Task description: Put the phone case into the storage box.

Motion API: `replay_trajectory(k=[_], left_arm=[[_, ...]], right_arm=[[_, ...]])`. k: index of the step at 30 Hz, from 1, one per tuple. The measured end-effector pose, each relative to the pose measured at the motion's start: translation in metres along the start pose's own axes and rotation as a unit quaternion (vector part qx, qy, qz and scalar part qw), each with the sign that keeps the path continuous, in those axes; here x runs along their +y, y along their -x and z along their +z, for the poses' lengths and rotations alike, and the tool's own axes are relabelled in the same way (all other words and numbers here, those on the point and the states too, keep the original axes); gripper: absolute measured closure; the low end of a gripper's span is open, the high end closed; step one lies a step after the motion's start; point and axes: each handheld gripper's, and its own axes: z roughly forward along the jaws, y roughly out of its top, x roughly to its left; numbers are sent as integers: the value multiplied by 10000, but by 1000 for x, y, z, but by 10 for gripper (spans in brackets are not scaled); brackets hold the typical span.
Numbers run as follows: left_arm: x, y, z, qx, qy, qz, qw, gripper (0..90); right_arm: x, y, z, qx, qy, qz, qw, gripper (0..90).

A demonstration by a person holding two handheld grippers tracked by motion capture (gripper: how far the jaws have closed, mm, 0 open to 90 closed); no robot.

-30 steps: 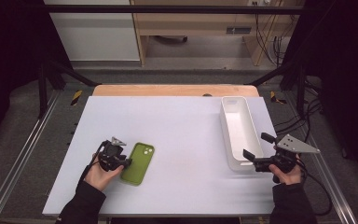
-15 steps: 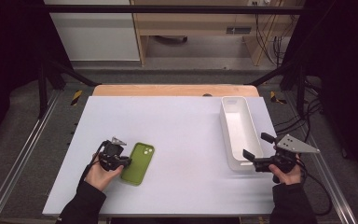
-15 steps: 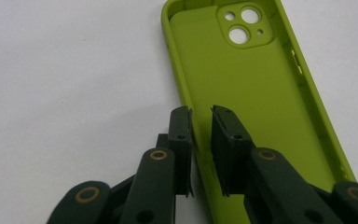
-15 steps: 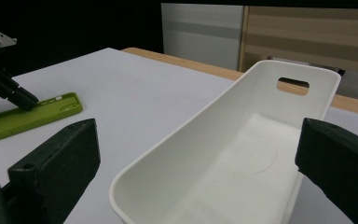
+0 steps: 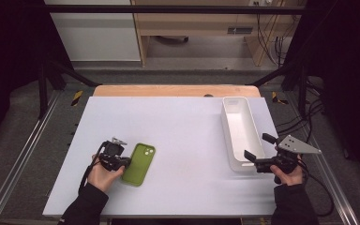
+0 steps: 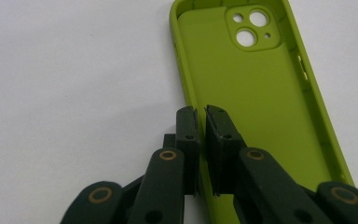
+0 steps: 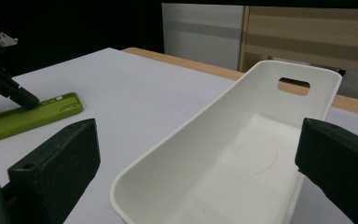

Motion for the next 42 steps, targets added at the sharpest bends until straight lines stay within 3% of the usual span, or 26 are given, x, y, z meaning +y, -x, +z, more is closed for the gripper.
replay_trajectory(k=[7,18,23,33,42], left_arm=[[0,0,-1,81,-23,-34,10000,874],[-1,-1,-3,147,-5,91,9999,879],[1,0,-11,217,212,178,9994,880],[3,1,-24,135,570,347,9977,880],[6,7,-38,120,899,659,9937,880]], right_arm=[[0,0,0,-1,-1,-3,10000,5],[0,0,0,-6,12,-6,10000,5],[0,0,0,-7,11,-10,10000,5],[1,-1,0,-5,6,-24,10000,5],[2,-2,0,-1,1,-59,10000,5]])
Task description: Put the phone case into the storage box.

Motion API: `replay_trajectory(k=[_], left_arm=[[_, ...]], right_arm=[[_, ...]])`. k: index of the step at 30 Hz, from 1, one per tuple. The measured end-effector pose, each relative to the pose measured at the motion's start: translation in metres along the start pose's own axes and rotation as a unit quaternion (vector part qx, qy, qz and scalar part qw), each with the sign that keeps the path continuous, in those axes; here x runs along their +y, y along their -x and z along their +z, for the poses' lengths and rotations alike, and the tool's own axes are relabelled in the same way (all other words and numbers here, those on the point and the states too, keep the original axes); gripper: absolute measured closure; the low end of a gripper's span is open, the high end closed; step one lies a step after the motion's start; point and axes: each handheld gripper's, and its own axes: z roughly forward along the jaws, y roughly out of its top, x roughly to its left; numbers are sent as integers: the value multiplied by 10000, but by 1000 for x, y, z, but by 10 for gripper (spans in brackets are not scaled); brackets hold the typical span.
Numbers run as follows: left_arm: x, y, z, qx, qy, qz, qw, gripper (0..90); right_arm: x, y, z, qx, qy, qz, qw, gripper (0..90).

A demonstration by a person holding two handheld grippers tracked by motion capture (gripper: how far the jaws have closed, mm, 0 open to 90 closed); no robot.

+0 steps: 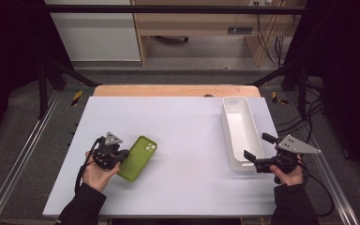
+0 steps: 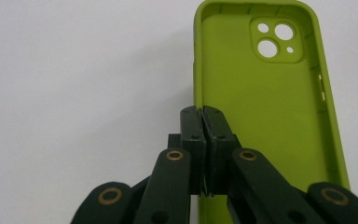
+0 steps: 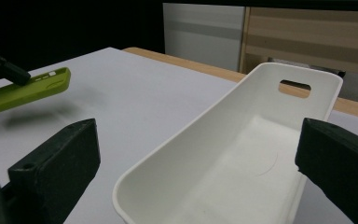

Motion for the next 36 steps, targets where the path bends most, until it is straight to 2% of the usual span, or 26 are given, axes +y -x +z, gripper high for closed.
replay_trajectory(k=[5,16,24,32,36], left_arm=[[3,4,-6,39,111,145,9998,880],[8,13,-14,-29,321,367,9988,879],[14,21,-21,-34,492,587,9971,879],[20,25,-28,-53,620,709,9955,879],[25,30,-31,-75,696,854,9939,879]], right_arm=[[1,-1,0,8,-22,-29,10000,5],[3,-4,1,4,-60,-82,9999,5],[5,-6,2,16,-54,-124,9999,5],[7,-9,2,14,-48,-199,9998,5],[11,-12,2,47,-45,-238,9997,5]])
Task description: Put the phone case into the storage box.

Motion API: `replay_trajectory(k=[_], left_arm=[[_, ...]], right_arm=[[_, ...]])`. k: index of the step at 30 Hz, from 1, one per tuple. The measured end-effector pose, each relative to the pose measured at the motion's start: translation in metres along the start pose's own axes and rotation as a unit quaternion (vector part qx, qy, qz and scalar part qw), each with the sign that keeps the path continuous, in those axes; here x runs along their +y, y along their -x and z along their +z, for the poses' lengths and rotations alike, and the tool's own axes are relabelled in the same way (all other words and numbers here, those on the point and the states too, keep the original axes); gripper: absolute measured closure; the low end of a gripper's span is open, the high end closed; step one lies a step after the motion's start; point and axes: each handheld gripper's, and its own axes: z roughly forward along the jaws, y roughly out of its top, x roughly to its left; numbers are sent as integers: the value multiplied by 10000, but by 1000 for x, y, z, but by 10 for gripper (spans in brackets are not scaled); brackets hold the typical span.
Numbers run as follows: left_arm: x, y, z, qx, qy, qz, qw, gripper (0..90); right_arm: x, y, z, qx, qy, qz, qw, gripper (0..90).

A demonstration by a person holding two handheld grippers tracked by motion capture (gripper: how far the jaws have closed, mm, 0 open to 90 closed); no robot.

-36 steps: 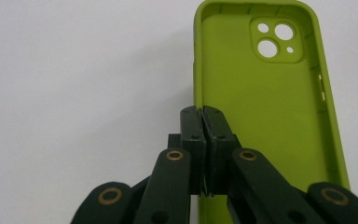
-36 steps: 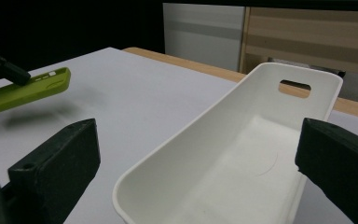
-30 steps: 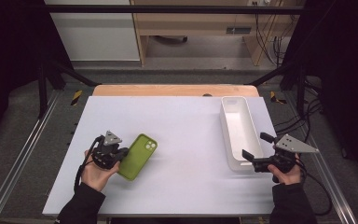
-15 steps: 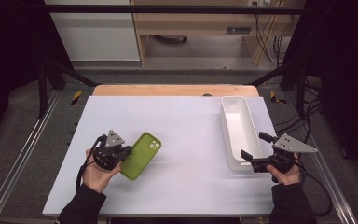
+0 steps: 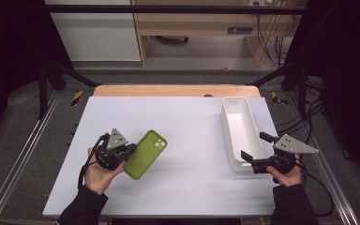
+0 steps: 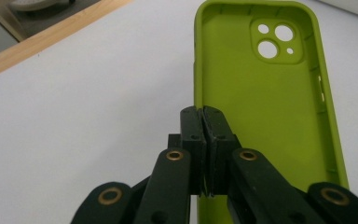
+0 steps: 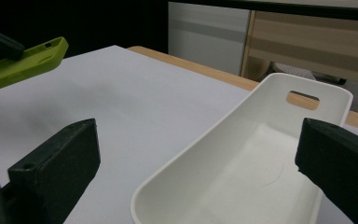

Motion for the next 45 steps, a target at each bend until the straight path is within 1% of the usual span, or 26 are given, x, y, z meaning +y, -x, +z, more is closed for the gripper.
replay_trajectory(k=[3,4,9,10,17,18,21,24,25,27,28,32,33,36,39,45], left_arm=[[3,2,0,-12,42,50,10000,879],[6,4,0,-28,58,124,9999,879],[14,11,0,-58,152,266,9995,879],[16,12,1,-68,155,302,9994,879],[24,21,4,-86,213,481,9986,879],[26,25,5,-74,224,555,9982,879],[27,28,6,-71,222,602,9979,879],[28,31,8,-42,223,676,9975,879],[28,32,8,-44,222,685,9974,879],[28,33,9,-36,216,707,9973,879],[29,34,10,-22,217,738,9970,880],[30,36,11,6,221,788,9966,879],[31,38,12,22,232,841,9962,880],[33,42,13,32,234,895,9957,879],[35,45,14,58,244,973,9949,880],[37,51,16,94,268,1108,9934,880]], right_arm=[[2,-2,1,4,10,-36,10000,5],[4,-5,1,29,12,-79,10000,5],[9,-10,3,77,6,-135,9999,5],[10,-11,4,82,-14,-110,9999,5],[15,-19,7,78,-126,-200,9997,7],[17,-21,9,89,-161,-237,9995,8],[19,-24,11,105,-217,-274,9993,10],[24,-31,16,142,-315,-325,9989,15],[25,-33,18,122,-338,-345,9988,15],[26,-35,19,126,-345,-362,9987,15],[28,-38,22,151,-424,-376,9983,15],[31,-43,27,167,-510,-446,9976,15],[34,-47,30,173,-552,-487,9971,16],[37,-52,35,183,-580,-522,9968,23],[41,-57,41,198,-691,-497,9962,23],[51,-65,54,256,-759,-566,9952,37]])
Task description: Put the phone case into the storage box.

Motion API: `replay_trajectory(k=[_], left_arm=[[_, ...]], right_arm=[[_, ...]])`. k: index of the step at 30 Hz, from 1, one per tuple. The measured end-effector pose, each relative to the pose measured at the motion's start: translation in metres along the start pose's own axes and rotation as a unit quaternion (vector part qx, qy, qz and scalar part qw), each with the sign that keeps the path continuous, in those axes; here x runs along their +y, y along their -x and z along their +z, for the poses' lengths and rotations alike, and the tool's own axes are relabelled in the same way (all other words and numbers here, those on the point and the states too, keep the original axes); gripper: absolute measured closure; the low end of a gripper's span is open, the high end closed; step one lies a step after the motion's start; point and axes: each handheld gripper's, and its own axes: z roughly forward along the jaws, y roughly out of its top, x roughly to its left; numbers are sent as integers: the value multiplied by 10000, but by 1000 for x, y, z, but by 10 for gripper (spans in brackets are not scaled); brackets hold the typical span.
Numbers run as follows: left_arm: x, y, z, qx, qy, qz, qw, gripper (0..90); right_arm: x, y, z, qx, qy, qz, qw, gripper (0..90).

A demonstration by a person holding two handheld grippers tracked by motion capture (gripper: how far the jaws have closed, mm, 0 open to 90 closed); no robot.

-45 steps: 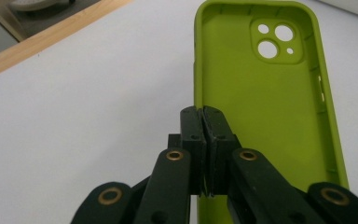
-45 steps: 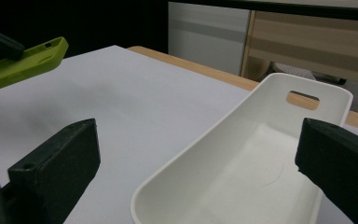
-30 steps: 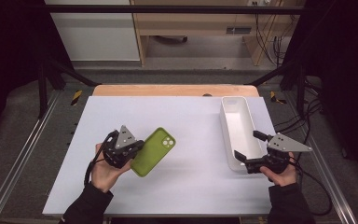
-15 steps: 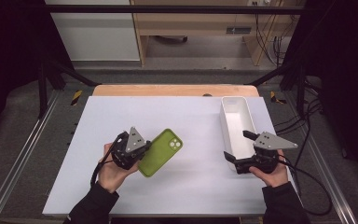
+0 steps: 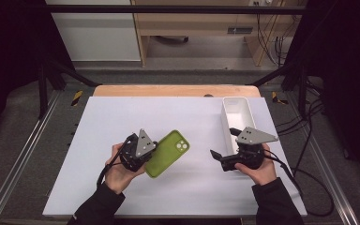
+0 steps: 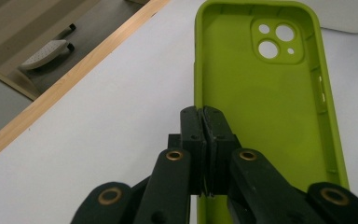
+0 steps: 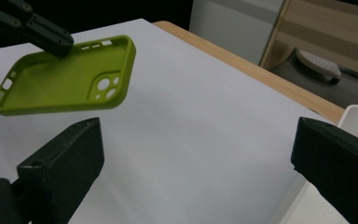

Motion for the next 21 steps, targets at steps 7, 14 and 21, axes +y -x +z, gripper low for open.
replay_trajectory(k=[7,14,21], left_arm=[[1,4,1,-6,-28,120,9999,880],[2,7,3,1,-22,183,9998,880],[5,10,2,13,31,272,9996,880]], right_arm=[[16,-5,8,119,-85,-3,9999,50],[26,-8,15,287,-206,49,9994,50],[35,-10,23,394,-323,88,9987,55]])
